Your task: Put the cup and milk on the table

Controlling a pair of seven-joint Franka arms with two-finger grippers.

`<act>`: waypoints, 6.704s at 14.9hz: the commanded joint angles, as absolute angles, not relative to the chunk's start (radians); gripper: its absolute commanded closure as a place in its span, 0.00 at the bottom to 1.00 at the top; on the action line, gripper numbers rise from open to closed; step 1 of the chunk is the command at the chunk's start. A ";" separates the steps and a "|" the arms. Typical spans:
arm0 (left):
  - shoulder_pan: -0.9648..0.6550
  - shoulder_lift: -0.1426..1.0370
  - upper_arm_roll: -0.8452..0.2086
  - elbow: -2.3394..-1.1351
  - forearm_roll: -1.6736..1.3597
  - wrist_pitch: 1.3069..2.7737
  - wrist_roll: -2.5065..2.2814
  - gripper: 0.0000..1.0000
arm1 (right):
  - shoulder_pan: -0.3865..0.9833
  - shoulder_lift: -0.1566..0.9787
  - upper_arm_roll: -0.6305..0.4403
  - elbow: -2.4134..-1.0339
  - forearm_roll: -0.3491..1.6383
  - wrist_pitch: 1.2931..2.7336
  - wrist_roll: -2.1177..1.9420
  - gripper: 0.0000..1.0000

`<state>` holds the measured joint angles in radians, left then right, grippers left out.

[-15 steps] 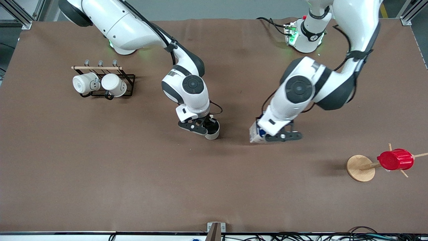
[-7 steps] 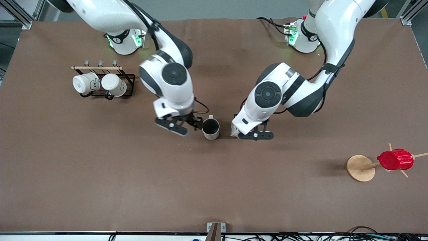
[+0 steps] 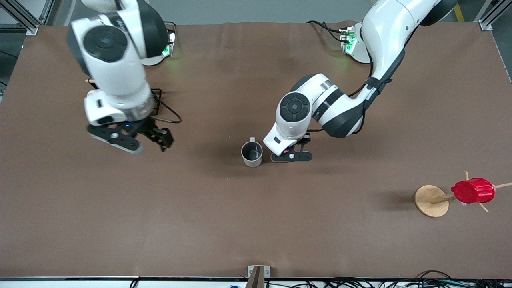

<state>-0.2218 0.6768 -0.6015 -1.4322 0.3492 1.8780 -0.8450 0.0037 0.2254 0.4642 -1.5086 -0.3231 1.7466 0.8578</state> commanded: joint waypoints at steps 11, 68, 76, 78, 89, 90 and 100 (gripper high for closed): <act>-0.282 0.718 -0.601 -1.365 0.408 1.855 -0.856 0.86 | -0.027 0.005 -0.025 -1.513 0.006 1.528 0.040 0.00; -0.068 -0.074 -0.100 -1.753 0.009 1.766 -0.069 0.00 | -0.052 0.011 -0.058 -1.494 -0.011 1.483 0.008 0.00; -0.067 -0.064 -0.100 -1.721 0.009 1.737 -0.069 0.00 | -0.054 0.011 -0.058 -1.494 -0.011 1.477 0.006 0.00; -0.066 -0.074 -0.095 -1.717 0.009 1.666 -0.063 0.00 | -0.054 0.011 -0.058 -1.494 -0.011 1.479 0.006 0.00; -0.066 -0.078 -0.092 -1.700 0.009 1.654 -0.072 0.00 | -0.054 0.011 -0.058 -1.496 -0.011 1.477 0.006 0.00; -0.066 -0.078 -0.092 -1.700 0.009 1.654 -0.074 0.00 | -0.054 0.011 -0.058 -1.496 -0.011 1.477 0.006 0.00; -0.066 -0.075 -0.092 -1.674 0.009 1.654 -0.069 0.00 | -0.054 0.011 -0.058 -1.496 -0.011 1.477 0.006 0.00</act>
<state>-0.0734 -0.0741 -0.0866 -1.6976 -0.0108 1.6755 -0.0769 -0.0419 0.0176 -0.0636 -1.4979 -0.0155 1.4869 0.0155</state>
